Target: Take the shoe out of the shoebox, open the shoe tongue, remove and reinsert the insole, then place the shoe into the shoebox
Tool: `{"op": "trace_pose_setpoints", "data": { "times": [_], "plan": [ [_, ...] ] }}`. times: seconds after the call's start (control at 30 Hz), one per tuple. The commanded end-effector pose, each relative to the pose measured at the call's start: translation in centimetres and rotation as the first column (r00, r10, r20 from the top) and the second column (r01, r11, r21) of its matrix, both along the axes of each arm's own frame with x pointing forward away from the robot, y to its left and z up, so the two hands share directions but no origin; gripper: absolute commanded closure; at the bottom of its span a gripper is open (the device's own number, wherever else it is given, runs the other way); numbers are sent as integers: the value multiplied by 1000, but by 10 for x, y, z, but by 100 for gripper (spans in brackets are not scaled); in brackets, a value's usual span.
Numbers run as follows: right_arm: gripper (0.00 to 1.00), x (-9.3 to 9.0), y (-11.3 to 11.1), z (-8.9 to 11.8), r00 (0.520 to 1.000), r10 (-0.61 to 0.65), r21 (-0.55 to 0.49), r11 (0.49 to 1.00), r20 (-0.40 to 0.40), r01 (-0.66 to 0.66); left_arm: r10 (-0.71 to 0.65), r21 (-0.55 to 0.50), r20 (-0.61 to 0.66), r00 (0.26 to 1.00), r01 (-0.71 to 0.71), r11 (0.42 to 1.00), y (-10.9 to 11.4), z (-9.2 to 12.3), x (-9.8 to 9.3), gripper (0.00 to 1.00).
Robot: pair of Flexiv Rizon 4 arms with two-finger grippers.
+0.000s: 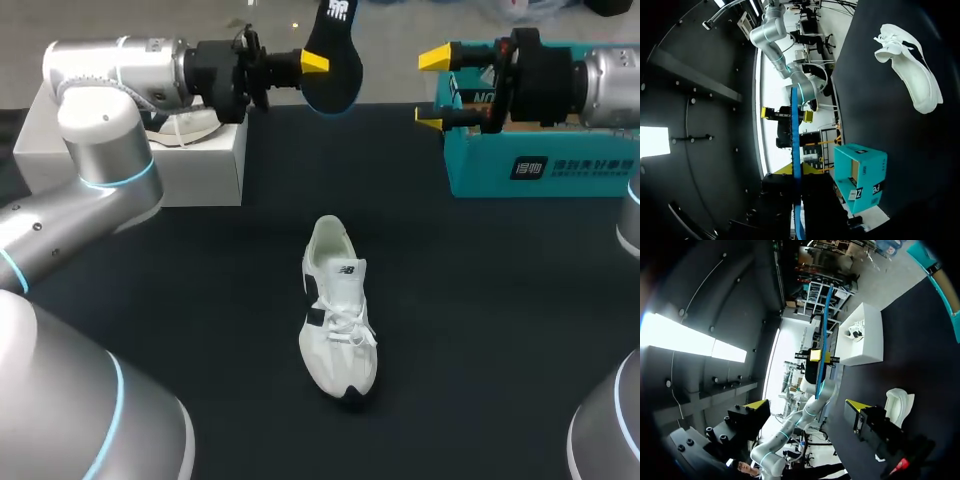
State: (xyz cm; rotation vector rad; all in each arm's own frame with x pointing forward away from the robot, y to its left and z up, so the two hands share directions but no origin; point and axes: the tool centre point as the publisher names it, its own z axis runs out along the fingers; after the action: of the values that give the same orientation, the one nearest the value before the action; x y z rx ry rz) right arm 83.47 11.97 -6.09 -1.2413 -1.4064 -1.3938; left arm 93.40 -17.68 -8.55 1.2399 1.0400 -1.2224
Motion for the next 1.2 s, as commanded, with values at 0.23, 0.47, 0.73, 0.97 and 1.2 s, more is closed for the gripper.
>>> {"op": "trace_pose_setpoints", "data": {
  "times": [0.23,0.47,0.73,0.97,1.2],
  "plan": [
    [2,48,28,-4,998,67,-69,995,3,-67,-5,18,7,1000,5,1000,-16,17,-13,100],
    [36,65,27,-1,999,52,-81,995,7,-51,-43,42,28,999,41,998,-32,17,-11,100],
    [52,61,35,-3,999,53,-72,996,-3,-53,-34,10,48,998,34,999,-46,18,-2,100],
    [56,57,40,-6,998,65,-69,995,-14,-65,-55,20,53,997,54,998,-52,17,-2,100],
    [64,58,38,-7,999,51,-72,996,-20,-52,-61,26,54,997,60,998,-52,16,-9,100]
  ]
}}
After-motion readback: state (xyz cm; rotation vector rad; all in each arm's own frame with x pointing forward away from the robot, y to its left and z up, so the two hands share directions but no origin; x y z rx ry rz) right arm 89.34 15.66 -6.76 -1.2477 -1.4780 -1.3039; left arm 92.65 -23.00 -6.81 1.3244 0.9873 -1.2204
